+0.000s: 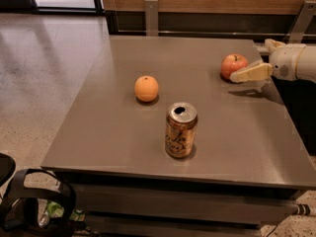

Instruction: Move apple near orange can

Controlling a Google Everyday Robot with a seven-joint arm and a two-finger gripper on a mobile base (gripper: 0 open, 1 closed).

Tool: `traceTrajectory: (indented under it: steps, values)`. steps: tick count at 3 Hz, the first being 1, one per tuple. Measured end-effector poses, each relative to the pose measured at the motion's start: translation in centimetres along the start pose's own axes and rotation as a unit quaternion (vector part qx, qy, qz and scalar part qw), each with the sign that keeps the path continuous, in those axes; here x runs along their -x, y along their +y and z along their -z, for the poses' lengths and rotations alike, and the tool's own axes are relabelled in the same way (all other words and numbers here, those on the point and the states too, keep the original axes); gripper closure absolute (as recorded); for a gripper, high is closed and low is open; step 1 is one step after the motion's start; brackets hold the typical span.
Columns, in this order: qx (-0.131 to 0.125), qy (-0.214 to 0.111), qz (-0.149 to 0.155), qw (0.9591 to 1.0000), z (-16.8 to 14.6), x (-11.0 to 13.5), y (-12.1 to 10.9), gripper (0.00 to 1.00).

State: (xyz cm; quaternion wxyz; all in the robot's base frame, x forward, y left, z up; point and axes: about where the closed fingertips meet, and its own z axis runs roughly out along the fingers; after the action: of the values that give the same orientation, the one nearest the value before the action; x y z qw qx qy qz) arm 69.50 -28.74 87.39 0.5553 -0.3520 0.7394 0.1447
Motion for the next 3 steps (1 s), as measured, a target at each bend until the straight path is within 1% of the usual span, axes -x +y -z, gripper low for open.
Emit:
traceTrajectory:
  steps: [1,2,3]
  values:
    - [0.022,-0.011,-0.006,0.9997,-2.4,-0.6,0.8,0.0]
    - [0.056,-0.022,-0.018,0.998,-4.6,-0.4,1.6,0.0]
    - [0.085,-0.018,-0.031,0.9957,-6.2,-0.5,2.3,0.13]
